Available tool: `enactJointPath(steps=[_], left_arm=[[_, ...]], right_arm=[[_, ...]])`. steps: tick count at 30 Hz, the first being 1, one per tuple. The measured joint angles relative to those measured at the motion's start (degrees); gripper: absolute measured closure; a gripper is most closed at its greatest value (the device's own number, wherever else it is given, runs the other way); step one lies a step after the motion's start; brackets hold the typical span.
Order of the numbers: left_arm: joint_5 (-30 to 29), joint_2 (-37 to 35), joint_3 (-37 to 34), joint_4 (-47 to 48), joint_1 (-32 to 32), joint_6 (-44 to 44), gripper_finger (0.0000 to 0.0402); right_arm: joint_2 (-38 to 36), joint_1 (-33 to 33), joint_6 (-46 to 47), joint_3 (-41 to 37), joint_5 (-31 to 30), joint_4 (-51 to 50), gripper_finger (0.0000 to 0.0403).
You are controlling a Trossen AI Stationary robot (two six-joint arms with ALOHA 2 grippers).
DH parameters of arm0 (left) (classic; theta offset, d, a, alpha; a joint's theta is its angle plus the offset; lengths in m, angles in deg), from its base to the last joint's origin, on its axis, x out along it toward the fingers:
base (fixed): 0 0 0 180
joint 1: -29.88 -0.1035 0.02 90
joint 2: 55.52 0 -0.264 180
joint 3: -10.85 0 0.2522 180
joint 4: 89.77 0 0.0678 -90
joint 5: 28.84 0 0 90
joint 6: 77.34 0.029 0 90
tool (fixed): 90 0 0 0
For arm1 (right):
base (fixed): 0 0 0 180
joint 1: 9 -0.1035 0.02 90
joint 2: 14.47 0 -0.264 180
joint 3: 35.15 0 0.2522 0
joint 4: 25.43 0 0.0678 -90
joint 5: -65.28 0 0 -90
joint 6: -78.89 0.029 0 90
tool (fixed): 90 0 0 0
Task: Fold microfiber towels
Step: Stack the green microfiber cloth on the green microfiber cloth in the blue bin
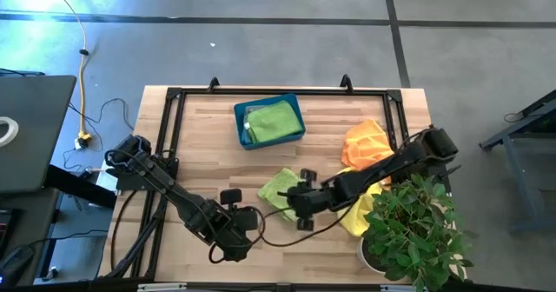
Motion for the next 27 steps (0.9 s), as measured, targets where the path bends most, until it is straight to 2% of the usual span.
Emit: enactJointPath(steps=[3, 8, 14, 17, 19, 27], left_arm=[[0.0, 0.0, -0.4, 0.0, 0.0, 0.0, 0.0351], [-1.7, 0.0, -0.6, -0.1, -0.1, 0.0, 0.0351], [-5.0, 0.0, -0.6, -0.1, -0.2, 0.7, 0.0351], [-6.1, 0.0, -0.6, -0.2, -0.7, 1.5, 0.0351], [-7.5, 0.0, -0.6, -0.3, -1.4, 1.5, 0.0351], [-11.4, 0.0, -0.6, -4.0, -5.8, 1.6, 0.0351]], right_arm=[[-3.0, -0.4, -4.0, 0.0, -2.4, -7.5, 0.0241], [-8.5, -0.3, -3.3, -1.3, -4.8, -17.8, 0.0253], [-20.4, -0.2, 2.9, -14.7, -8.4, -17.8, 0.0254], [-28.2, -0.2, 7.4, -24.1, -8.6, -12.6, 0.0254], [-33.8, -0.2, 7.9, -30.3, -8.7, -5.2, 0.0254], [-52.9, 0.9, 2.1, -51.7, -8.6, 22.6, 0.0254]])
